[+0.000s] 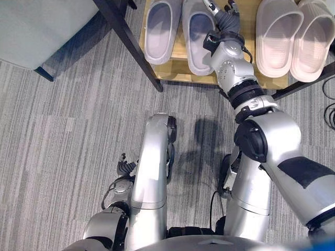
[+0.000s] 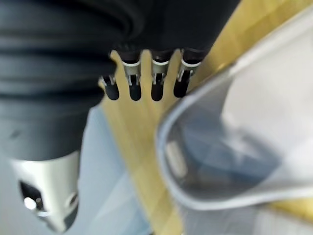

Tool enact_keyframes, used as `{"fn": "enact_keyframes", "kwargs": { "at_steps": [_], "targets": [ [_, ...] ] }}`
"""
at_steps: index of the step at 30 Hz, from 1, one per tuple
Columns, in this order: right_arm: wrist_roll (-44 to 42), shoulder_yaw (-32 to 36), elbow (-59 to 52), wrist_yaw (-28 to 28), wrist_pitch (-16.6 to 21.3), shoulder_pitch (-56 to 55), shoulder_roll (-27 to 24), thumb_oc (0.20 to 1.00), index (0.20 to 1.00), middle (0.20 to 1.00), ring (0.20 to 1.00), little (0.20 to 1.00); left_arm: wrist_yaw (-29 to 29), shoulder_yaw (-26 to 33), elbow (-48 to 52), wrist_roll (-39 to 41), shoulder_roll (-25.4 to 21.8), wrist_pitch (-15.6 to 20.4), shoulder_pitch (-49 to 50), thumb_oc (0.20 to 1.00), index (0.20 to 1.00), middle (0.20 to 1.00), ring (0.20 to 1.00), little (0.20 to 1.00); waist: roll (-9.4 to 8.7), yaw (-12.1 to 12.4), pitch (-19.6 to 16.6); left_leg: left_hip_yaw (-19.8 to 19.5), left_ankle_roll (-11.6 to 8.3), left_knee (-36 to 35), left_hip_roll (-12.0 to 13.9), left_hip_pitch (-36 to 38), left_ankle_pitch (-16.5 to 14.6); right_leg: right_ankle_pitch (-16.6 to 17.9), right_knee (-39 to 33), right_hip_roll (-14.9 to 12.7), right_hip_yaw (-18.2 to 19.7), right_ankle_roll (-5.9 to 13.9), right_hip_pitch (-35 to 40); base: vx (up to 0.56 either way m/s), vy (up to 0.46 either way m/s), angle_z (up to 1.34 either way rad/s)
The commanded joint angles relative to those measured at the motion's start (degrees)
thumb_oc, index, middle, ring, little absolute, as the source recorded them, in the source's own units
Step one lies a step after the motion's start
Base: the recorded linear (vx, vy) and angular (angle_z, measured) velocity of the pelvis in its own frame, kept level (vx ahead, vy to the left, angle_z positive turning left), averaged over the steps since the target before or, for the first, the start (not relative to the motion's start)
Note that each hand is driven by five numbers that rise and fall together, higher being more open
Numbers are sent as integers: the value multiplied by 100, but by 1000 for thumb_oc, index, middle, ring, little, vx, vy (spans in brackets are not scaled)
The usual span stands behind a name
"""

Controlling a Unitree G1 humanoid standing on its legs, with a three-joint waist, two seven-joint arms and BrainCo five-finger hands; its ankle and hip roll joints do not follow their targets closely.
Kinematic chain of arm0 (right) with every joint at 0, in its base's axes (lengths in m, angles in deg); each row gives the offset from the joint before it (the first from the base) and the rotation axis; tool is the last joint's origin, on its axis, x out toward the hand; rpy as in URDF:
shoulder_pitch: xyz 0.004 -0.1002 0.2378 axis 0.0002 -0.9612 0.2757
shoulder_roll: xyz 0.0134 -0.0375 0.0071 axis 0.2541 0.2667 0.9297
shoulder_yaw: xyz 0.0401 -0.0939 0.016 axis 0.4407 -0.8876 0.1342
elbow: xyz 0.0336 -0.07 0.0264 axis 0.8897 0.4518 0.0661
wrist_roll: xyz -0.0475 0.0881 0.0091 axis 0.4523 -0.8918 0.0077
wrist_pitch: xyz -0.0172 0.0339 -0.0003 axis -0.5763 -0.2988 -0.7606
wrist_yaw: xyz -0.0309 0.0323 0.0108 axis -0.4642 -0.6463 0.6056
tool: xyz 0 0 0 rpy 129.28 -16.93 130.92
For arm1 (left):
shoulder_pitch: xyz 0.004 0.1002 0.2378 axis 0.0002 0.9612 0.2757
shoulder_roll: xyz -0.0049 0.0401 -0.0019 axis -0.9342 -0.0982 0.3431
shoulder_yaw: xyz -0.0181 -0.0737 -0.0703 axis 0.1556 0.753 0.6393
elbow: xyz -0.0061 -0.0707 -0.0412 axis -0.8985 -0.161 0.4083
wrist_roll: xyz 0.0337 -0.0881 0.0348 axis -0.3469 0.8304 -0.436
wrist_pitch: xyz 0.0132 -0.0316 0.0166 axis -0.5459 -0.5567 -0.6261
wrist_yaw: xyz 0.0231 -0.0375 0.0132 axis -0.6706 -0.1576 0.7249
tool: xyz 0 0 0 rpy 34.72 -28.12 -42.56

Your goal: Arrange the slippers neatly on the shoe rack.

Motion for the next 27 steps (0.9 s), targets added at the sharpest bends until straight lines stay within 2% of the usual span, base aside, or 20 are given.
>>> {"fn": "enact_keyframes", "kwargs": {
  "at_steps": [1,8,15,18,20,25,27],
  "targets": [
    [-230,-121,-484,-190,99,298,53,1000,1000,1000,1000,1000,162,-279,102,77,662,186,85,1000,1000,1000,1000,1000,-205,151,-94,-157,272,328,38,250,-460,1705,-294,160,827,-69,185,0,0,0],
    [-291,-297,-1783,-143,-15,-640,147,1000,1000,1000,1000,1000,307,-366,151,13,665,179,50,1000,1000,1000,1000,1000,-211,90,-92,-172,305,240,49,250,-471,1742,-369,184,780,-63,176,-6,2,-3],
    [35,-95,-2745,-30,221,-1146,33,1000,1000,1000,1000,1000,346,-356,115,-83,604,235,-4,1000,1000,1000,1000,1000,-181,79,-91,-199,300,247,51,250,-453,1725,-355,193,772,-61,165,0,0,0],
    [292,-215,-3315,-265,356,-1389,-119,1000,1000,1000,1000,1000,355,-358,129,-139,584,275,11,1000,1000,1000,1000,1000,-176,79,-91,-214,298,241,39,250,-443,1725,-353,234,782,-60,172,-3,-11,0],
    [582,-394,-3675,-469,390,-1491,-374,1000,1000,1000,1000,1000,373,-344,98,-214,562,317,25,1000,1000,1000,1000,1000,-189,74,-92,-236,281,243,30,250,-430,1719,-333,256,771,-60,173,-12,-31,0],
    [939,-807,-3803,-833,104,-1487,-829,1000,1000,1000,1000,1000,344,-306,94,-186,538,383,32,1000,1000,1000,1000,1000,-256,56,-90,-278,275,213,6,250,-405,1724,-360,293,749,-66,172,-13,-20,0],
    [1664,-1335,-4091,-1114,-17,-1546,-1524,1000,1000,1000,1000,1000,316,-255,68,-142,524,452,41,1000,1000,1000,1000,1000,-296,39,-90,-285,280,179,-2,250,-406,1721,-382,328,741,-66,161,0,0,0]
  ]
}}
